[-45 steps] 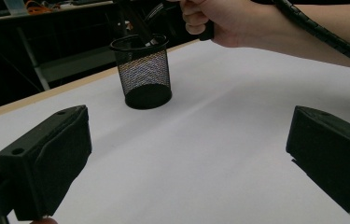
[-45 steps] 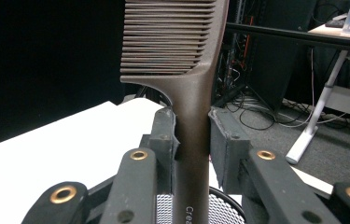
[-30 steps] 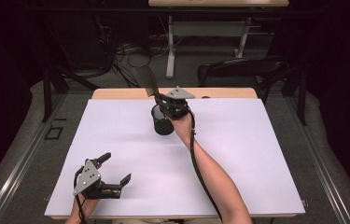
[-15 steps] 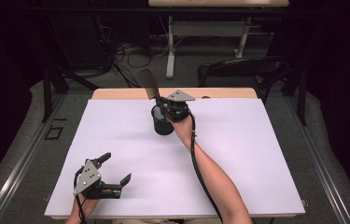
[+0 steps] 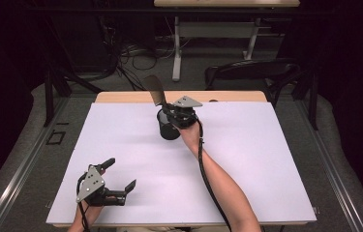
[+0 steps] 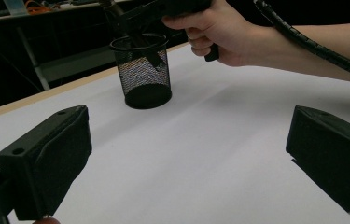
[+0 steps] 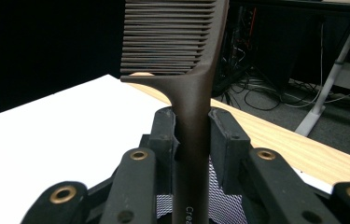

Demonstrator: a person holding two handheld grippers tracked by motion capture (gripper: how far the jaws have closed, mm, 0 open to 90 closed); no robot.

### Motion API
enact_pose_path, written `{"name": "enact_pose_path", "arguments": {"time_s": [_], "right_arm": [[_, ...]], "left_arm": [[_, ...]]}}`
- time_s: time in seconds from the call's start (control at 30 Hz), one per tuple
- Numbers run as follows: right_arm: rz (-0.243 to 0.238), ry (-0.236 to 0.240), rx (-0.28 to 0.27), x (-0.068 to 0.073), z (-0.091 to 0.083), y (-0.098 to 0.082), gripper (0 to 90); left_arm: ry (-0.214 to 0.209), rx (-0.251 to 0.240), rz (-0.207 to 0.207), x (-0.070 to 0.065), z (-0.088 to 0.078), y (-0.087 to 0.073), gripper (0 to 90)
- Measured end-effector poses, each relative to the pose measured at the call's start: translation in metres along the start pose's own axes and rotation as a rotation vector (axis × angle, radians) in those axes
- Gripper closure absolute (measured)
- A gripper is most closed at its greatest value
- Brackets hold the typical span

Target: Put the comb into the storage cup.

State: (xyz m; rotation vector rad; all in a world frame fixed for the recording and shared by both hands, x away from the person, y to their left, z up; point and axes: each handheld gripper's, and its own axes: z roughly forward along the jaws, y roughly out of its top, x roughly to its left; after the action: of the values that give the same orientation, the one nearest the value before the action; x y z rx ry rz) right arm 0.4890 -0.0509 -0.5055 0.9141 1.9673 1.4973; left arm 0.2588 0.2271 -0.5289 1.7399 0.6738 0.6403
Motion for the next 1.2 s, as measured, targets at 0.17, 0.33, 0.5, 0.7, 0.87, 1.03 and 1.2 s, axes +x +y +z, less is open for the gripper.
{"name": "enact_pose_path", "arguments": {"time_s": [0.17,0.33,0.5,0.7,0.87,1.03,1.2], "right_arm": [[0.000,-0.002,0.009,-0.001,0.000,-0.004,72.2],[0.002,-0.003,0.011,-0.002,0.000,-0.005,72.2],[-0.005,0.003,0.017,-0.001,-0.001,-0.006,72.1],[-0.002,0.008,0.017,0.000,-0.005,-0.006,72.0],[-0.021,0.010,0.030,0.001,-0.007,-0.008,71.7],[-0.027,0.002,0.049,0.002,-0.012,-0.010,66.7],[-0.029,0.019,0.047,0.003,-0.023,-0.007,55.9]], "left_arm": [[0.000,0.000,-0.001,0.000,0.000,0.000,0.3],[-0.001,-0.001,0.000,0.000,0.000,0.000,0.3],[0.000,-0.003,-0.005,0.000,0.000,0.000,0.3],[0.001,-0.002,0.000,0.000,0.000,0.000,0.3],[0.000,-0.001,0.000,0.000,0.000,0.000,0.3],[0.001,-0.002,-0.002,0.000,0.000,0.000,0.3],[0.001,-0.002,0.001,0.000,0.000,0.000,0.3]]}}
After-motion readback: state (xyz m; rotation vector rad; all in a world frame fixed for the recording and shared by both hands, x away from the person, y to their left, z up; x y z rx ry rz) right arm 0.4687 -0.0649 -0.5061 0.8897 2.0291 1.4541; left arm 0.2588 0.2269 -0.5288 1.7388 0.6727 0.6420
